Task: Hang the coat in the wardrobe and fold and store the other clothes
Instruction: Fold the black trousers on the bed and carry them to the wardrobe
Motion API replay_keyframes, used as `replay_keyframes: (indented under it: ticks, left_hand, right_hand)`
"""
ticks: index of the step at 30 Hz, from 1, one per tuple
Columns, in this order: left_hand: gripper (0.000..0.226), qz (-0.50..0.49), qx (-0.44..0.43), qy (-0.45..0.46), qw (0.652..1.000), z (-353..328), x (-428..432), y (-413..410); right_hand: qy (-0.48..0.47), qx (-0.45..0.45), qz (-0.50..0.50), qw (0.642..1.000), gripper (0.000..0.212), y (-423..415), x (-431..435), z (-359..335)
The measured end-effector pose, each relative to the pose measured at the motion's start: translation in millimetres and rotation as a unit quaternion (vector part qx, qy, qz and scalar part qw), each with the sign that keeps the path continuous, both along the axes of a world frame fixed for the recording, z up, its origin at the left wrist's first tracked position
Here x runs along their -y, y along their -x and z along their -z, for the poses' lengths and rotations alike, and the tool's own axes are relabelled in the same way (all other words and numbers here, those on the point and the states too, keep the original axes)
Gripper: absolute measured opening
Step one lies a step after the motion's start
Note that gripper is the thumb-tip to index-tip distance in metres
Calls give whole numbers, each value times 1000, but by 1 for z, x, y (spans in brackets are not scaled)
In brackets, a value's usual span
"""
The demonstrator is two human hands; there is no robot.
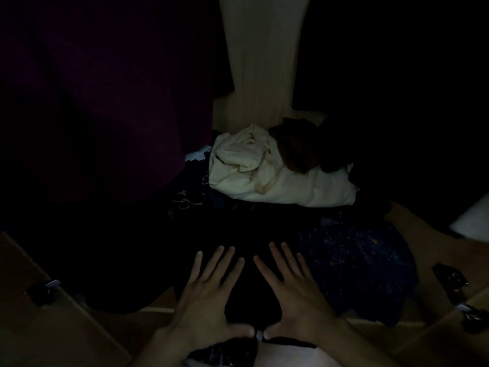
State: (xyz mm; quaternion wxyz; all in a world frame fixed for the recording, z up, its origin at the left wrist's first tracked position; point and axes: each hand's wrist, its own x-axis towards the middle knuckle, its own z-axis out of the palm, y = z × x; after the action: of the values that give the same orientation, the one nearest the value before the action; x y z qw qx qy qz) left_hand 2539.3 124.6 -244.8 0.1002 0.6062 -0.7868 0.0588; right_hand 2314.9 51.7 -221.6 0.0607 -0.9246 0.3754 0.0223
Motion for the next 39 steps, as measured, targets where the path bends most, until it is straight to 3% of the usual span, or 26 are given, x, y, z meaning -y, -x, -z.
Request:
replay_keyframes:
  ticks: [2,4,13,18,21,23,28,32,34,39]
  left_hand:
    - [134,-16,62,-42,997,4,0,1]
    - [136,-34,76,-55,995,9,7,0]
    - [133,-58,14,-148,987,6,67,-26]
    - [134,-65,13,-103,992,11,53,-20]
    - [110,-65,-122,-113,984,-6,44,-20]
    - [93,-84,-197,-95,972,-16,48,-23]
    - [90,-148,-87,-57,984,-8,61,-25]
    - [88,-174,-107,-72,976,6,69,-17]
    - [82,-175,-76,-85,978,7,76,-17]
    - [74,-170,-64,-126,975,7,77,-19]
  right_hand:
    - [10,5,7,1000,133,-2,3,3]
    - [15,8,14,1000,128,-5,7,7]
    - [29,41,47,998,122,-39,54,13]
    - [-14,28,27,999,130,-28,44,9]
    - [-97,58,42,993,102,-26,39,-8]
    - [-94,96,64,989,82,-31,40,-13]
    - [17,103,99,990,90,-51,35,5]
    - [16,121,114,986,86,-46,39,22]
    - [15,117,122,985,85,-46,44,25]
    - [-40,74,166,983,101,-53,39,17]
